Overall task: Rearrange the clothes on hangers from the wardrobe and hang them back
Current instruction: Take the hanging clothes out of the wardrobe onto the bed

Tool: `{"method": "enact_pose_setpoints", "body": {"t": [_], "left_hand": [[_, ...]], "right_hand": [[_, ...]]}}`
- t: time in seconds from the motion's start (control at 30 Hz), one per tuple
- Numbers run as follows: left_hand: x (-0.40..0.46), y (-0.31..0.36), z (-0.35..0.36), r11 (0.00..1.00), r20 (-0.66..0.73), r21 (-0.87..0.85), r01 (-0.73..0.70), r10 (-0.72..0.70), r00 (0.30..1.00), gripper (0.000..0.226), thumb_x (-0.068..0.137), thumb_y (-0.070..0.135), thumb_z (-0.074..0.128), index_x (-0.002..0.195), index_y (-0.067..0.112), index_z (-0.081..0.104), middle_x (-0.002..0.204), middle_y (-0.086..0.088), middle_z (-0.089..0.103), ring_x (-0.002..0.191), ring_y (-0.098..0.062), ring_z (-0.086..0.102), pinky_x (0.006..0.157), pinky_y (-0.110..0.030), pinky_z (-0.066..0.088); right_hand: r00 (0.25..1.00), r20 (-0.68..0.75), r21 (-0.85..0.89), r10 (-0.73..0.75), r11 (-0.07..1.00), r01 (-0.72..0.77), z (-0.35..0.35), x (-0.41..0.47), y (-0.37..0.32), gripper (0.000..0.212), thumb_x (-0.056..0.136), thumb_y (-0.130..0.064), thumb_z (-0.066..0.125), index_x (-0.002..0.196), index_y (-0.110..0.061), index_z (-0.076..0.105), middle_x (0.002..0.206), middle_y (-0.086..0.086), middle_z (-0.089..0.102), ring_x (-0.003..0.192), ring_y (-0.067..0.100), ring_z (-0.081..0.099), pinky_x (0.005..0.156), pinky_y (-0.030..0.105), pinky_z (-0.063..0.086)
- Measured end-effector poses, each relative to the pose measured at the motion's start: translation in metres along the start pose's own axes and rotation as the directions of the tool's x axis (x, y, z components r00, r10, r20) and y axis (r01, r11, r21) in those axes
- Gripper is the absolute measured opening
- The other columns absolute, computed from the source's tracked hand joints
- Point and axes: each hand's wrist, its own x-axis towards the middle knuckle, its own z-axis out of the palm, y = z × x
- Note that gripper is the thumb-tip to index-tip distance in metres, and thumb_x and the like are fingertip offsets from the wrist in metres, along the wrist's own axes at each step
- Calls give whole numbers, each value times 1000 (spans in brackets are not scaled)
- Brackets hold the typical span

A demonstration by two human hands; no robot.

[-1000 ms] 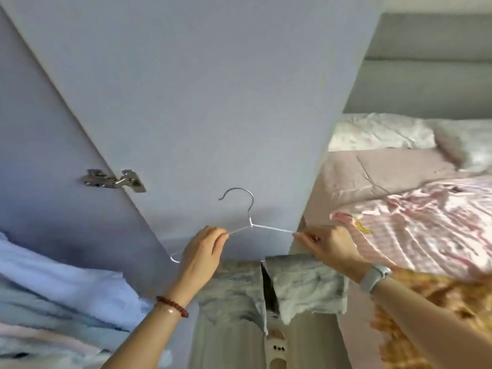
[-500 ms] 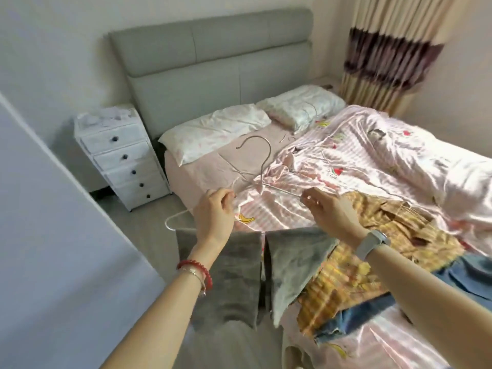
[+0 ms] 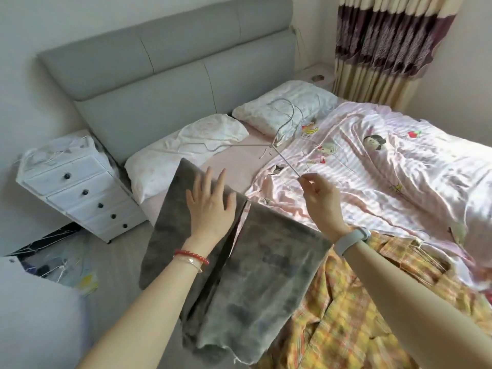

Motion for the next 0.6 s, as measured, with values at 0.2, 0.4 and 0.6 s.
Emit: {"method": "enact_pose_setpoints", "body": {"t": [0.2,0.4,0.6], "left_hand": [[28,44,129,1000,494,-8,-7,10,869,58,97,39,33,148,31,6,157,-1,-6,143,-24,-8,114,-53,3],[6,37,245,992,732,127,12,-102,673,64,95,50,29,145,37,-9,154,0,-20,142,-27,-15,112,-56,-3],[-13,15,308,975,797,224,12,-190,573,67,94,55,27,143,39,-16,153,-2,-25,140,-31,-18,111,-57,-3]], "right_hand": [[988,-33,-168,149,974,-153,-5,100,109,26,95,-20,48,109,-4,62,92,20,68,81,33,61,69,37,45],[945,54,-542,321,804,-243,14,110,259,32,93,-11,40,123,-16,50,119,14,59,98,36,58,76,37,42],[932,-13,-509,363,800,-318,10,131,331,33,91,-7,41,120,-16,55,108,14,64,107,33,53,84,38,40]]}}
